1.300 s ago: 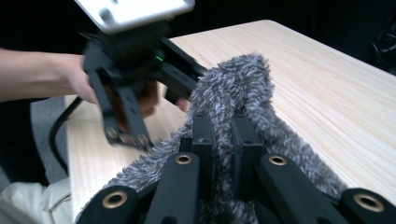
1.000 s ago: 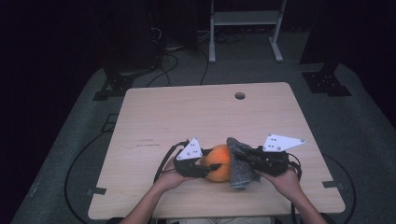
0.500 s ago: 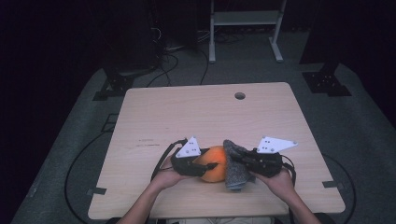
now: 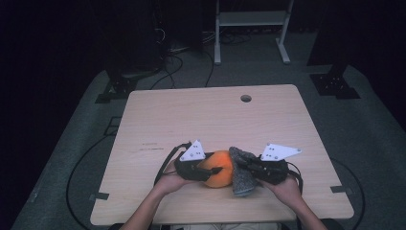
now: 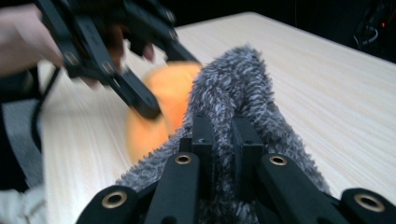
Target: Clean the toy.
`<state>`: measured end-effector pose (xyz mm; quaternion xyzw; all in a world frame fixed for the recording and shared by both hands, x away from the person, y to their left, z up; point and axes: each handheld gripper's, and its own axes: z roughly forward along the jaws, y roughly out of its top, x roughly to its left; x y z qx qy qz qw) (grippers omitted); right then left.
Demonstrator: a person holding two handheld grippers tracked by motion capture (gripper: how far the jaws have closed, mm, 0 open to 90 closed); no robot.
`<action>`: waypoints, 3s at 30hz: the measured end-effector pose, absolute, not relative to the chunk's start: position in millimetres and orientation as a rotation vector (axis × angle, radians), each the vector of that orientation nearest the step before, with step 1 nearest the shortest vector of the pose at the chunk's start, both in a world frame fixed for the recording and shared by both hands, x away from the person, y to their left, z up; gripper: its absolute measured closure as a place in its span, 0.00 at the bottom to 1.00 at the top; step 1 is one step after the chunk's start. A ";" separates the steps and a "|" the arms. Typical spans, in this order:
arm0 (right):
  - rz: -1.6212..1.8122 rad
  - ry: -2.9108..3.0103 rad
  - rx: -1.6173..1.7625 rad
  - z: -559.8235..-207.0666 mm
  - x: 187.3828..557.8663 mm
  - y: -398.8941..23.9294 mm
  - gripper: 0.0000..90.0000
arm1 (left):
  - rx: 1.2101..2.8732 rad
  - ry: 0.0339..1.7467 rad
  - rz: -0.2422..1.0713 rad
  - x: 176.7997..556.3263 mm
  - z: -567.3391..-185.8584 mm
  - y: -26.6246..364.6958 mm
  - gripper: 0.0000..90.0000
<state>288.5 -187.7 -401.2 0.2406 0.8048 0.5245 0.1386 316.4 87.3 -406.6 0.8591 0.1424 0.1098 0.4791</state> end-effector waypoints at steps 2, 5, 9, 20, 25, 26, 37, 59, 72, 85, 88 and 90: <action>1.564 2.319 0.662 -393.3 285.0 -181.9 0.91 | 2.102 0.339 0.274 315.3 -407.6 83.7 0.49; 1.538 2.333 0.648 -394.8 287.7 -177.4 0.91 | 2.103 0.345 0.277 316.9 -408.5 82.5 0.40; 1.549 2.346 0.688 -403.8 293.8 -180.0 0.91 | 2.093 0.402 0.214 328.0 -416.7 90.1 0.13; 1.510 2.343 0.819 -411.3 296.8 -209.7 0.90 | 2.081 0.426 0.243 325.4 -417.7 85.2 0.34; 1.586 2.322 0.718 -389.3 290.0 -195.1 0.90 | 2.086 0.412 0.233 321.0 -415.9 76.2 0.32; 1.566 2.337 0.707 -389.1 291.9 -190.8 0.91 | 2.096 0.387 0.223 319.3 -415.1 76.5 0.31; 1.517 2.409 0.751 -407.2 299.1 -197.6 0.91 | 2.111 0.365 0.118 326.6 -421.1 86.6 0.15; 1.509 2.434 0.711 -401.7 296.7 -189.0 0.91 | 2.089 0.380 0.176 321.0 -422.2 78.3 0.42; 1.499 2.410 0.759 -407.8 293.8 -206.9 0.91 | 2.065 0.401 0.179 322.8 -421.4 77.0 0.42; 1.540 2.391 0.708 -397.6 289.0 -195.1 0.90 | 2.017 0.407 0.132 327.2 -422.4 73.3 0.22; 1.544 2.414 0.712 -404.1 292.3 -191.9 0.90 | 2.009 0.422 0.075 333.5 -424.7 84.0 0.14; 1.554 2.411 0.722 -406.8 292.6 -194.0 0.90 | 2.031 0.411 0.054 335.5 -429.3 85.0 0.11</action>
